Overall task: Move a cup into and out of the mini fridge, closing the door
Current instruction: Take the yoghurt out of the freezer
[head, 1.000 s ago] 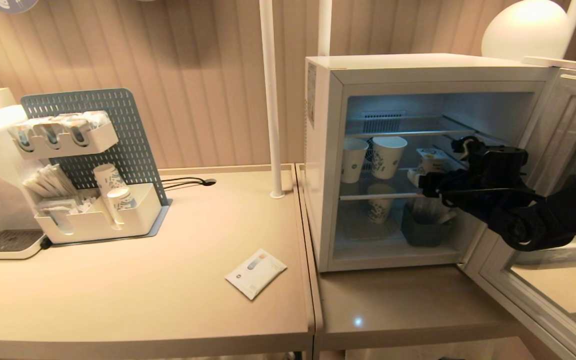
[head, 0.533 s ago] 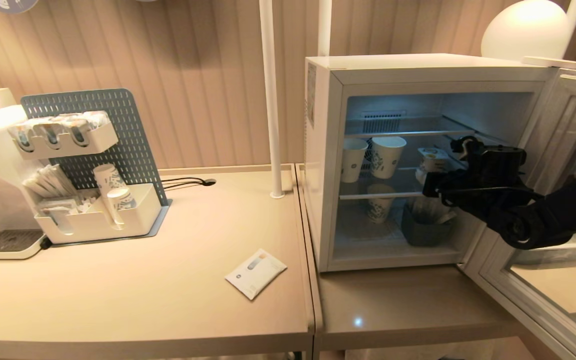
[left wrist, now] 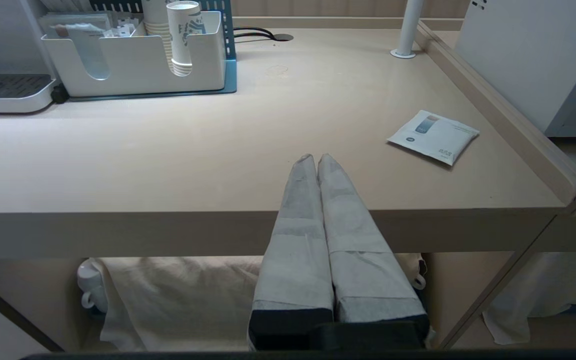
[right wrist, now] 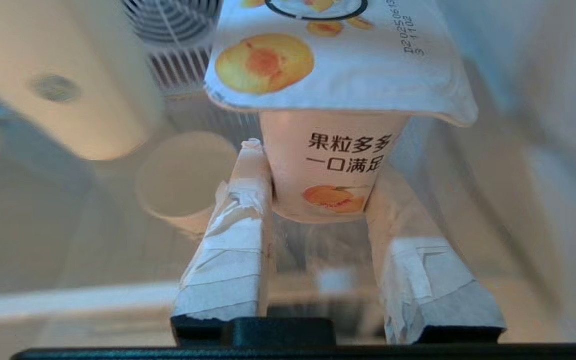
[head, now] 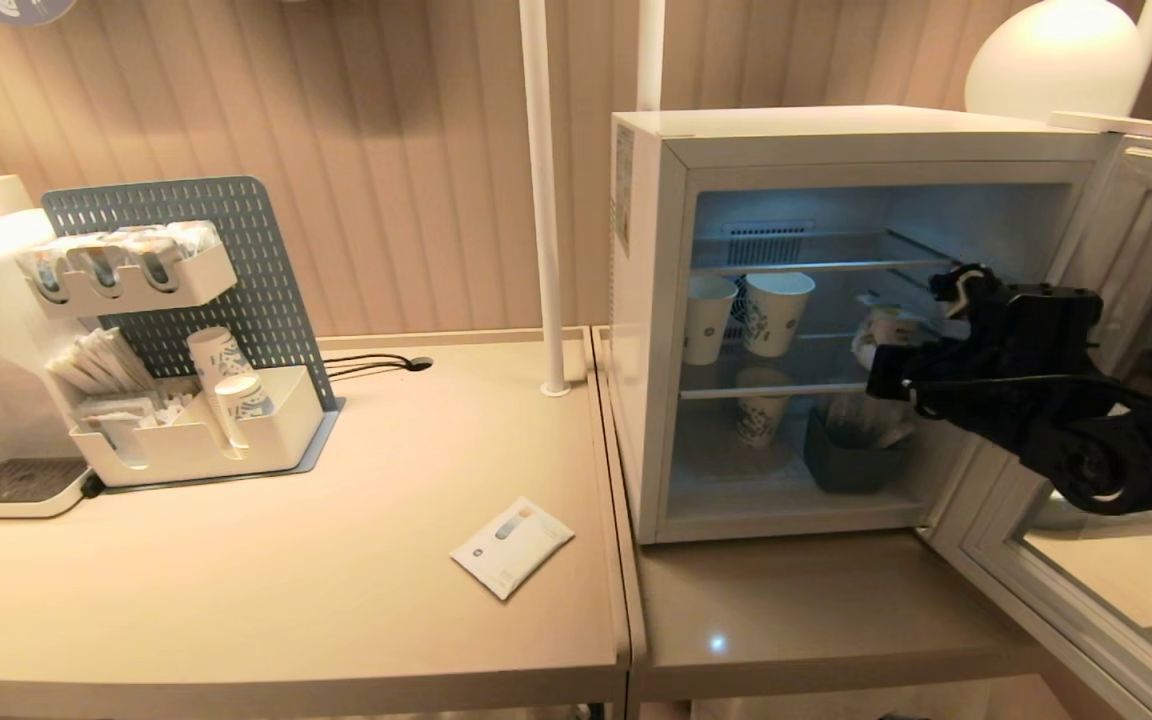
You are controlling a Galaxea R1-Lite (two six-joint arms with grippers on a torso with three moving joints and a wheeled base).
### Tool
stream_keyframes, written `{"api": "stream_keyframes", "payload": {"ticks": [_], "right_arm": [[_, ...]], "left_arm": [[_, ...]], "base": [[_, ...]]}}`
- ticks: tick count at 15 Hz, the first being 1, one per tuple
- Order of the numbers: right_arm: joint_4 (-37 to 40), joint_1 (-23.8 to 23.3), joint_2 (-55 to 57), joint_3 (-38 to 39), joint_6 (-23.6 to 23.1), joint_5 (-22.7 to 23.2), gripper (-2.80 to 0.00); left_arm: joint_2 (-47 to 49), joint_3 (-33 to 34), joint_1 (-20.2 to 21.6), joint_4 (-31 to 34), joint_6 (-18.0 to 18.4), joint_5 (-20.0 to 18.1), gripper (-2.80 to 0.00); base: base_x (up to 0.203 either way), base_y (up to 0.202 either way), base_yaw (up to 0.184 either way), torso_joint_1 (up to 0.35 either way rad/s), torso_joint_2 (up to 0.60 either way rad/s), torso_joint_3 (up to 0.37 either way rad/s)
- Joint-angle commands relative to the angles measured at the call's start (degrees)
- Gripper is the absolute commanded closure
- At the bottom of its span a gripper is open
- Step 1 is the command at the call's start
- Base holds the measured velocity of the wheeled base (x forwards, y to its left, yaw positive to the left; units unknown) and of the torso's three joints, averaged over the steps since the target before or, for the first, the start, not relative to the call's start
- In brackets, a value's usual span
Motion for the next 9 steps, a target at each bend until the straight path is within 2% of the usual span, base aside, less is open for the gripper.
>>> {"api": "stream_keyframes", "payload": {"ticks": [1, 6, 9], "right_arm": [[0.3, 0.5, -8.3, 3.6, -0.1, 0.0, 0.0], [3.2, 4.8, -23.7, 14.6, -0.1, 0.0, 0.0], [8.5, 8.7, -36.1, 20.0, 0.0, -0.3, 0.0]], "left_arm": [[0.0, 0.0, 0.0, 0.0, 0.0, 0.1, 0.0], [0.0, 0.0, 0.0, 0.0, 0.0, 0.1, 0.0], [0.0, 0.0, 0.0, 0.0, 0.0, 0.1, 0.0]], "base": [[0.0, 0.0, 0.0, 0.0, 0.0, 0.0], [0.0, 0.0, 0.0, 0.0, 0.0, 0.0], [0.0, 0.0, 0.0, 0.0, 0.0, 0.0]]}}
